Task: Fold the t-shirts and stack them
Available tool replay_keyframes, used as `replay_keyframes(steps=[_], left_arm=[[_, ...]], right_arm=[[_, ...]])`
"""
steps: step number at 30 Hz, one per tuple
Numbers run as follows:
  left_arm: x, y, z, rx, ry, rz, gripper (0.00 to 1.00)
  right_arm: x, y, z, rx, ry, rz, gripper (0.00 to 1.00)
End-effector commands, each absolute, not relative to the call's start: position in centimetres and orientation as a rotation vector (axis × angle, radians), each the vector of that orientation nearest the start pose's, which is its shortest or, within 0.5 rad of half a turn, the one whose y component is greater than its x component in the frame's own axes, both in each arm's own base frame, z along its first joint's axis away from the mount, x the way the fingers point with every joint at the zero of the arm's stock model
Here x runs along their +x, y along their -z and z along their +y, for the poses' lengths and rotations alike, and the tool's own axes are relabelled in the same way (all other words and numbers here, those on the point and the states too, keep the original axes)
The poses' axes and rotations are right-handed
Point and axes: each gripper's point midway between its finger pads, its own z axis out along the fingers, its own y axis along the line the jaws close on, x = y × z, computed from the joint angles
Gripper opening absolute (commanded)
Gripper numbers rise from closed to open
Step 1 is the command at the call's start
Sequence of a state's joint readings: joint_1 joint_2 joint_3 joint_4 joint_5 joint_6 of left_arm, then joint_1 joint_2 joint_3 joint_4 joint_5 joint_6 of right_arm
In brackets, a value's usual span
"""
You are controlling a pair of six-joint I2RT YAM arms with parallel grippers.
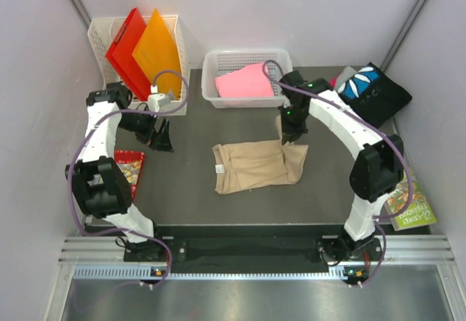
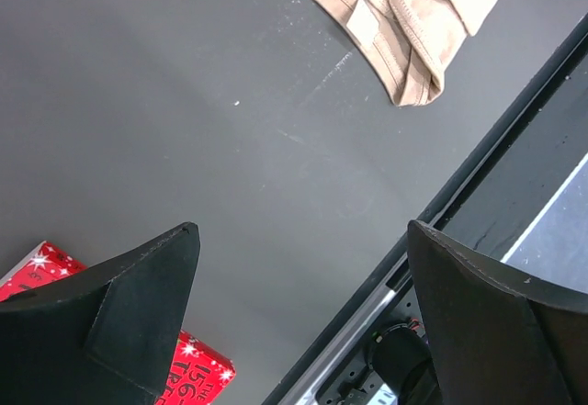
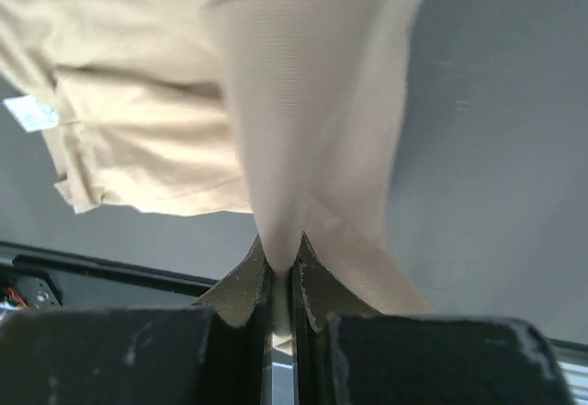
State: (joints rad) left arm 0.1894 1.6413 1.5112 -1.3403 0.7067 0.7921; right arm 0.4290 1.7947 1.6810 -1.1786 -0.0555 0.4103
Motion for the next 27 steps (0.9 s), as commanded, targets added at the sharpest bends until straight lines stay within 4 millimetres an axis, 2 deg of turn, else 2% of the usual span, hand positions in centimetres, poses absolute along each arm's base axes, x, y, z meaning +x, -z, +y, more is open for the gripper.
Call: replay_keyframes(steps=[1,7,9,15,20,27], left_arm=[[25.7,-18.8,-4.1,0.813,0.901,2.540,0.99],[25.1,-18.2,-3.6,0.812,0.894,2.551,0.99],[24.9,-18.1,-3.6,0.815,0.897,2.552,0.99],[24.7,-17.9,-3.4,0.819,0.893,2.552,0.99],[24.6,-17.7,-3.0,0.814,0.886,2.558,0.99],[24.8,-17.3,-2.7,0.805,0.887,2.563,0.99]], right_arm=[[30.5,-14.7,21.0,-0.069,-0.266,2.942,0.00],[29.4,-14.0,25.1,-0.178,-0.279,2.960,0.00],[29.5,-14.6,26.3,-0.201,-0.294,2.944,0.00],[30.2,-15.9,28.6,-0.223,-0.329,2.910,0.00],[29.7,-15.5,30.2,-0.258,-0.353,2.923,0.00],[28.4,-13.9,32.7,-0.330,-0.376,2.957,0.00]])
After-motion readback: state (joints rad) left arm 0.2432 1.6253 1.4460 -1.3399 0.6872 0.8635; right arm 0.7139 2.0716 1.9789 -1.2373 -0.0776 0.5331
